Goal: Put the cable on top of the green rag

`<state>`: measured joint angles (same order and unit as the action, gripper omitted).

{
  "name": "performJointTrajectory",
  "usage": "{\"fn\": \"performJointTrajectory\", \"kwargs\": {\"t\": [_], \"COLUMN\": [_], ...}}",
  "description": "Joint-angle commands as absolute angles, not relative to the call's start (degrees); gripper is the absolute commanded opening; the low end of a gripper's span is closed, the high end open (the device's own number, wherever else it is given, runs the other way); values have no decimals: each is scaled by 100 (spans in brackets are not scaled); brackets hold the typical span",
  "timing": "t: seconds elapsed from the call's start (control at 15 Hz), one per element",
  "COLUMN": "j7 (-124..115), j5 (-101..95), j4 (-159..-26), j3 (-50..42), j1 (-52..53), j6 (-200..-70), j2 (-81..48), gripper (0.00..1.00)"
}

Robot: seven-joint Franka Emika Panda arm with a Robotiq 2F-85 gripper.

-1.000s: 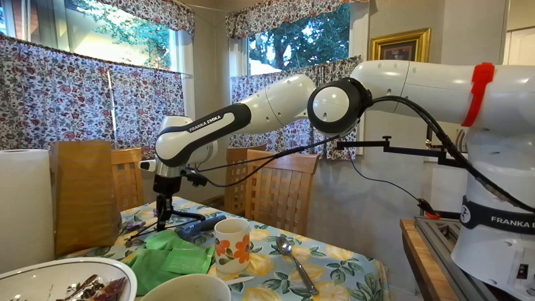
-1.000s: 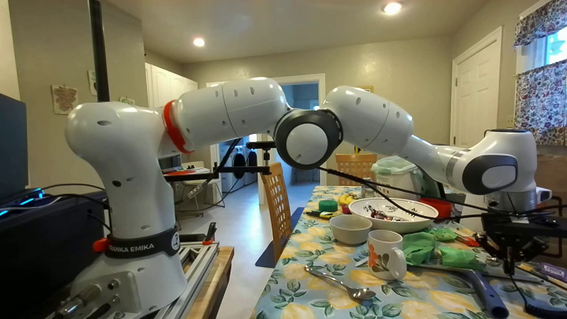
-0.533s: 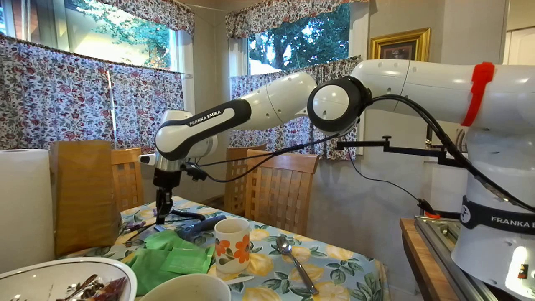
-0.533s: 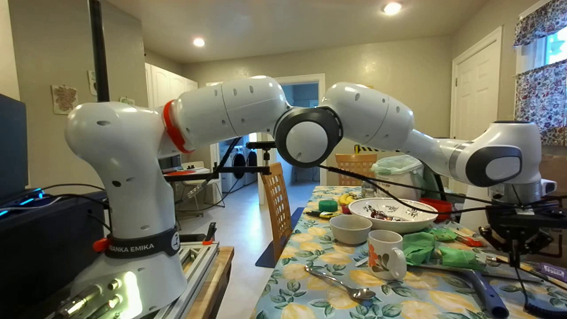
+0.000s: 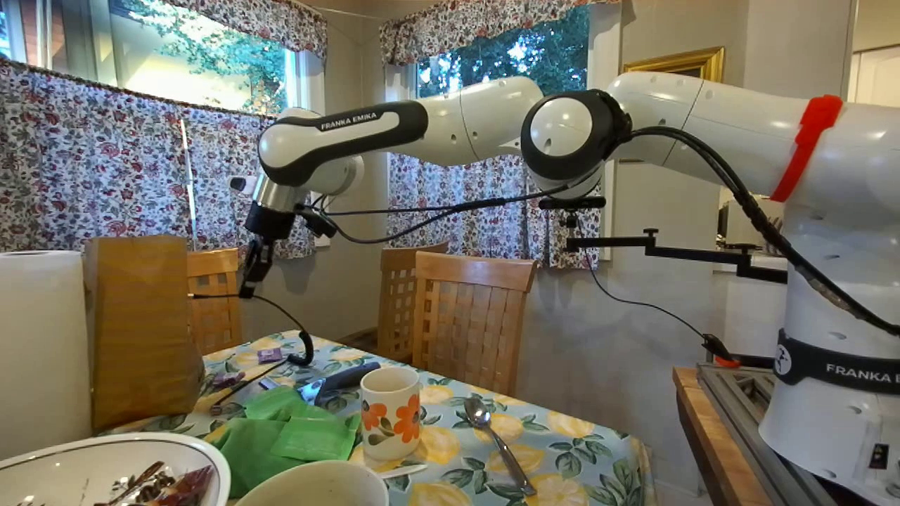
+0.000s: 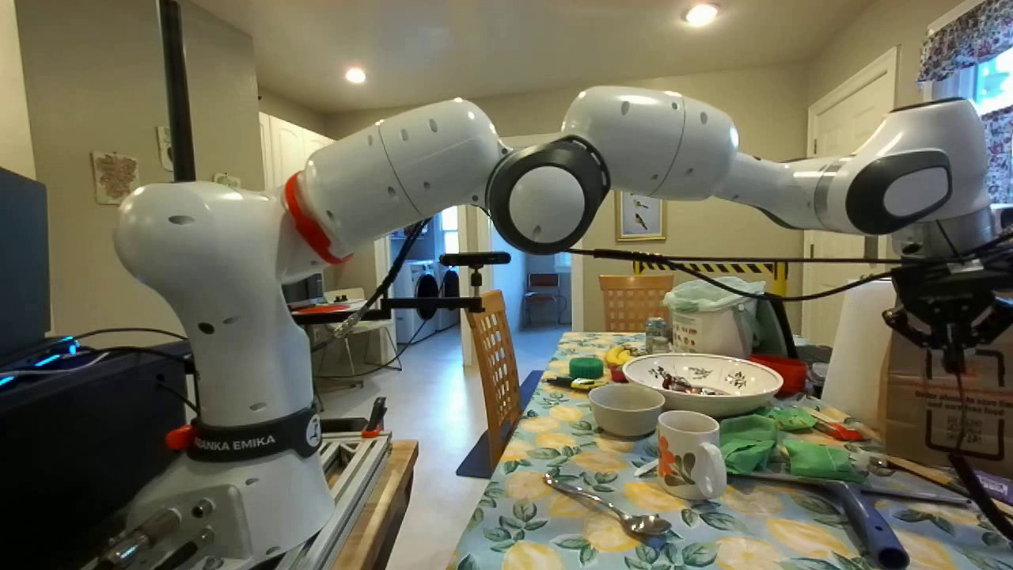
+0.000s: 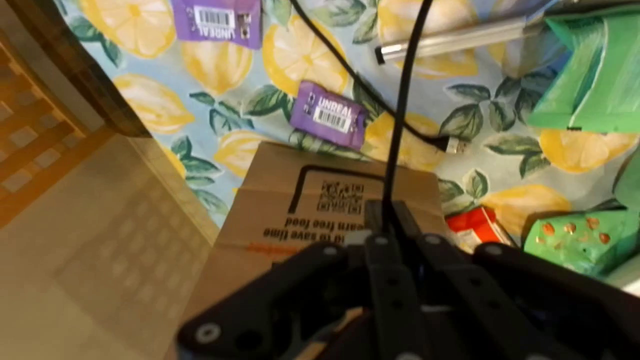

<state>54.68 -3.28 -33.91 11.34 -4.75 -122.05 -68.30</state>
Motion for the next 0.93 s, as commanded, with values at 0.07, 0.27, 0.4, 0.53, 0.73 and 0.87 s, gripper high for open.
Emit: {"fn": "performJointTrajectory", "kwargs": {"t": [0.07, 0.27, 0.4, 0.53, 0.73, 0.87], "j7": [5873, 6072, 6176, 6209, 6364, 6442], "j5": [17, 135, 213, 262, 303, 343], "j4": [-3650, -3683, -3705, -3715, -3748, -3782], "j3": [1713, 2105, 2373, 2575, 2856, 3044], "j1": [-543, -531, -547, -573, -660, -724], "j6": [-12275, -12331, -12345, -12365, -12390, -12399], "j2": [-6390, -6224, -6131, -6071, -6005, -5991], "gripper": [1, 1, 1, 1, 1, 1]}}
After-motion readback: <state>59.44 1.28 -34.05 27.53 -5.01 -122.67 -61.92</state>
